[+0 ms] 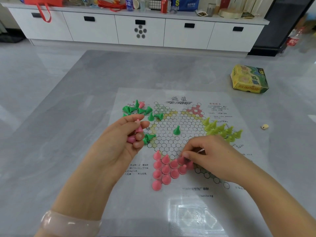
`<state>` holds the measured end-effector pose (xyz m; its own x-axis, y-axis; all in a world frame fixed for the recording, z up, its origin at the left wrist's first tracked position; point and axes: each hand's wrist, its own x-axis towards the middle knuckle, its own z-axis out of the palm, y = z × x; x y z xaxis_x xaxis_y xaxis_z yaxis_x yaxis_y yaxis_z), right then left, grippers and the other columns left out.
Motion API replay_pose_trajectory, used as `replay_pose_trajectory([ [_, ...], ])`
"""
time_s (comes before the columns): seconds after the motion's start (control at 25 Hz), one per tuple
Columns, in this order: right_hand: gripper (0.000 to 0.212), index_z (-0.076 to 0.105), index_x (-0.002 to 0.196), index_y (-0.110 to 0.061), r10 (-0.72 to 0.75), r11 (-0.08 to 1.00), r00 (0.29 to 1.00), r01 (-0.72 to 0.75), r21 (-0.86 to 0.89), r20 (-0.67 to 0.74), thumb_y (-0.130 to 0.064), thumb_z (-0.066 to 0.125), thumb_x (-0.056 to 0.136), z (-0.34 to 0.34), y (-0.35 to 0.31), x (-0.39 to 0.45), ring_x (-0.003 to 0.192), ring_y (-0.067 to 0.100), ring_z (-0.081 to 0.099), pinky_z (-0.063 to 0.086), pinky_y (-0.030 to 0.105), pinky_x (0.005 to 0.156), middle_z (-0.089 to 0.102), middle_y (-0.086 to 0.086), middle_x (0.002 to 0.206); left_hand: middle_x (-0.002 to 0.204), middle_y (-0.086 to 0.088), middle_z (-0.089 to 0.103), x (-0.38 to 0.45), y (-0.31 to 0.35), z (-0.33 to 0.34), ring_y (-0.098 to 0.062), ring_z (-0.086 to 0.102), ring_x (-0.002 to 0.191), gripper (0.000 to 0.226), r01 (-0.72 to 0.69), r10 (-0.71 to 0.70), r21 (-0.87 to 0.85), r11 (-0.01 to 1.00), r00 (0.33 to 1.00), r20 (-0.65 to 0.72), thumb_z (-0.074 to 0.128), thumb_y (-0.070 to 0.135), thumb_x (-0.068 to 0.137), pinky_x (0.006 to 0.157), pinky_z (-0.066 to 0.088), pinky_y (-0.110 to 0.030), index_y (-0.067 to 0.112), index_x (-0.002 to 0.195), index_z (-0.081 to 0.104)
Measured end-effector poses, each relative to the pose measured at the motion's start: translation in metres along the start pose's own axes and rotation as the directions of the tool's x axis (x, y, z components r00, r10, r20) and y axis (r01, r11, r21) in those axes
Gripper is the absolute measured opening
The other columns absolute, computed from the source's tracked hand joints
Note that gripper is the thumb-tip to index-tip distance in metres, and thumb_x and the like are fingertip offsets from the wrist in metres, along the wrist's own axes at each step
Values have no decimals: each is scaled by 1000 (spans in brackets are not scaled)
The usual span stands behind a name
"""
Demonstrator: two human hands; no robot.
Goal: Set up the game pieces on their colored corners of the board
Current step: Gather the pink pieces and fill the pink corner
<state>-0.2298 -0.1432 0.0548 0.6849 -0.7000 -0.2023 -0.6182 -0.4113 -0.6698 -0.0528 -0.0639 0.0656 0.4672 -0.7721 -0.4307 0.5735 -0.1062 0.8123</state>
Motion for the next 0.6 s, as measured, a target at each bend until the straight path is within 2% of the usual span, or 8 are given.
replay_pose_trajectory([
  [0.2, 16, 69, 74, -25, 11, 1000, 1000, -11, 7, 6, -23, 58, 85, 0, -1, -1, 66, 1, 65, 53, 25, 72, 72, -5, 73, 61, -2, 62, -1, -1, -1, -5, 39, 41, 20, -1, 1, 2, 1000, 1000, 8, 42, -1, 90, 34, 32, -13, 10, 85, 58],
  [0.32, 17, 69, 75, -26, 7, 1000, 1000, -7, 2, 13, -26, 56, 86, -2, -1, -2, 65, -2, 63, 51, 17, 67, 71, -8, 71, 68, -6, 64, -1, -2, 1, -5, 40, 42, 20, 1, -1, 9, 1000, 1000, 9, 42, -5, 88, 35, 34, -13, 8, 88, 57],
  [0.44, 18, 69, 79, -28, -33, 999, 995, 34, 11, -94, -33, 53, 87, -6, -5, 0, 73, -1, 61, 47, 12, 66, 70, -10, 76, 68, -7, 70, -3, -4, 5, -5, 42, 44, 20, -6, 4, 44, 999, 999, 45, 45, -8, 86, 38, 37, -14, 7, 94, 55],
  [0.6, 18, 69, 79, -25, -141, 963, 957, 192, 188, -255, -26, 53, 88, -4, -20, 3, 79, -1, 61, 49, 14, 70, 68, -16, 78, 82, -8, 71, -10, -12, 13, -9, 42, 52, 22, -53, 30, 201, 978, 993, 117, 48, -5, 87, 52, 40, -18, 13, 99, 54],
])
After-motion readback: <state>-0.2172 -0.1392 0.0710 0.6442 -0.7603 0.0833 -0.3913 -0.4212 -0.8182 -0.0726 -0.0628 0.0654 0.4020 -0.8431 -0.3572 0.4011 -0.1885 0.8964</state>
